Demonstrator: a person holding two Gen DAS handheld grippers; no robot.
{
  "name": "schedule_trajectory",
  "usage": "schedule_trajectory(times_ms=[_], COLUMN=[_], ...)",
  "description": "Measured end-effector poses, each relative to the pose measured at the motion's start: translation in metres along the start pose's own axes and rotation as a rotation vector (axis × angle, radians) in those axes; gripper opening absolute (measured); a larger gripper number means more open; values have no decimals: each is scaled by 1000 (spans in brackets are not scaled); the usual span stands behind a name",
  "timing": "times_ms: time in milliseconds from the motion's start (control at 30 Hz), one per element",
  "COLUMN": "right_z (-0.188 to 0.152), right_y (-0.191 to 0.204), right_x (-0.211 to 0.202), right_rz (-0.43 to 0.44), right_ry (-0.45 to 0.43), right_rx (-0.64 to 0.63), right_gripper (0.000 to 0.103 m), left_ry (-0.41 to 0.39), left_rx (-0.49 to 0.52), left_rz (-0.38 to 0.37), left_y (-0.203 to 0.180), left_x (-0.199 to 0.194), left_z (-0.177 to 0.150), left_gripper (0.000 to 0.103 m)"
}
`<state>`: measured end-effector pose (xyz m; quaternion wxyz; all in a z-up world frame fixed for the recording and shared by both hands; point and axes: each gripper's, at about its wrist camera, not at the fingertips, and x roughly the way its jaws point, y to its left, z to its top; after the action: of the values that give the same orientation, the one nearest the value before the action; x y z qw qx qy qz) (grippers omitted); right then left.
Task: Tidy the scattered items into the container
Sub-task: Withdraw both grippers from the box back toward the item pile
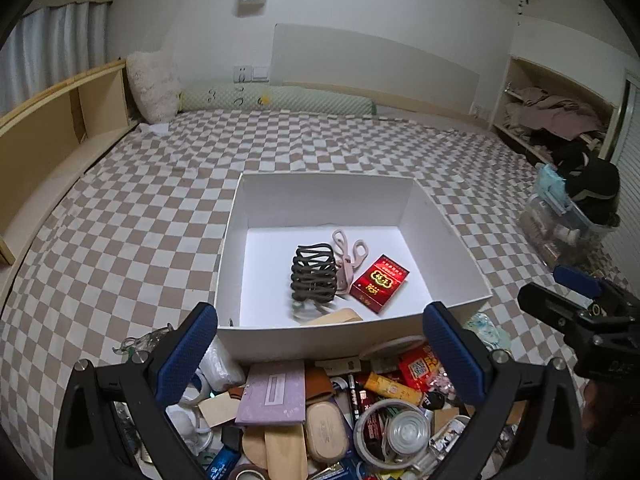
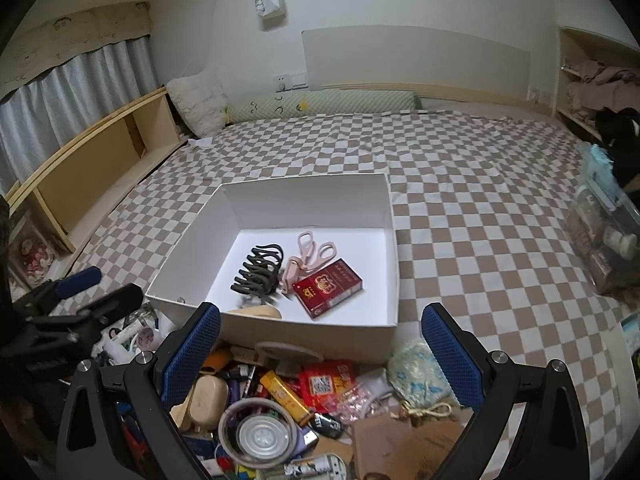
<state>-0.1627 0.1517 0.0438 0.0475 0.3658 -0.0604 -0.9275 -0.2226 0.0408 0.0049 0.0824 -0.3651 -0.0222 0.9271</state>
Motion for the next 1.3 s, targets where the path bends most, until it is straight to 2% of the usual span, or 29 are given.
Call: schedule_trajectory(times_ms=[300,567,767,900,1033,1133,1200,1300], right_z=[-19,-40,-59,-77,-96,-113,-124,-137], right_y=[1,1,5,11,14,21,26,28], right_x=[-32,-53,-65,-69,-68,-67,-62,-55], right_rz=[-4,28,7,16,54,37,20,49], right_ry=[-49,-61,-81,-93,-86,-111,-85,-51], right_rx=[-2,10,-17,-57,-81,-115,-141,-132], right_gripper=[103,103,103,103,103,103,103,103], left_ry=[-60,-73,-84,-85,-95,-108,-106,-111], left_rx=[37,13,21,23,46,60,65,54], left_rz=[-6,-27,-28,-43,-28,-23,-22,-17], left_y=[-3,6,9,10,10,11,13,16], left_x=[-38,-59,-73,-81,-87,-90,-90,-90], left_z=[-17,-35,-48,-60,-75,-86,-95,-109], left_gripper=[103,103,103,103,103,103,103,103])
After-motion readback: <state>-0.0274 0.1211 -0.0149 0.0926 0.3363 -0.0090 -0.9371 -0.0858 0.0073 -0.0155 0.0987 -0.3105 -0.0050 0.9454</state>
